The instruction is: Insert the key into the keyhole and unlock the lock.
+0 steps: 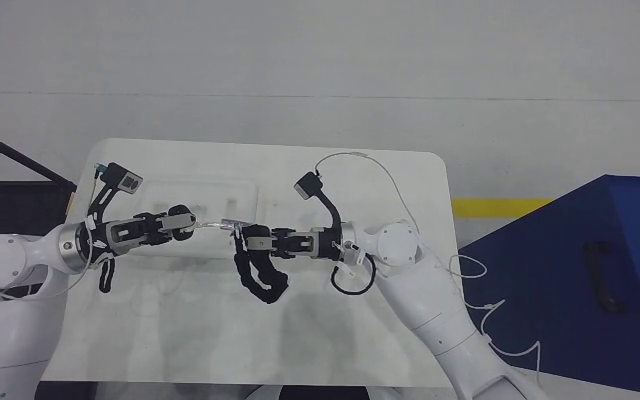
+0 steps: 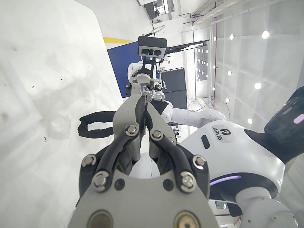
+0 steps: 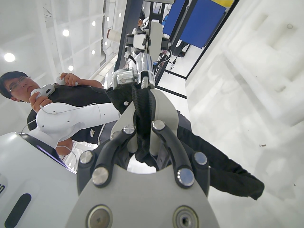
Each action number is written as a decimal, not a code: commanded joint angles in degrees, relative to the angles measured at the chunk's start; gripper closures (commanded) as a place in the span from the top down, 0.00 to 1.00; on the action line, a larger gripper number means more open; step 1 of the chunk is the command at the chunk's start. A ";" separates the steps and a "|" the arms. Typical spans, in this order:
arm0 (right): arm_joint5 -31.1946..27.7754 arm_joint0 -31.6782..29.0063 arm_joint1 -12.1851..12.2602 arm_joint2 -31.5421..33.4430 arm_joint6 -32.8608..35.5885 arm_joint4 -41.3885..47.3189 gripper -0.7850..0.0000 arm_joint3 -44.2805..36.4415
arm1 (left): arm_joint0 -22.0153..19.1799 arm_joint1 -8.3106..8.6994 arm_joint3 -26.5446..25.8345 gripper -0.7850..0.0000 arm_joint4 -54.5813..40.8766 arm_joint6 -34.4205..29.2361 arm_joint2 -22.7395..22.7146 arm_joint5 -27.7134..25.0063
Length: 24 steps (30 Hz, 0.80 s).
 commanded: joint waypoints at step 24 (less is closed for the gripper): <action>1.41 0.19 0.99 -2.16 -1.08 -1.59 0.00 -1.43 | 1.87 0.74 -1.55 0.00 0.70 -0.01 -0.82 -0.61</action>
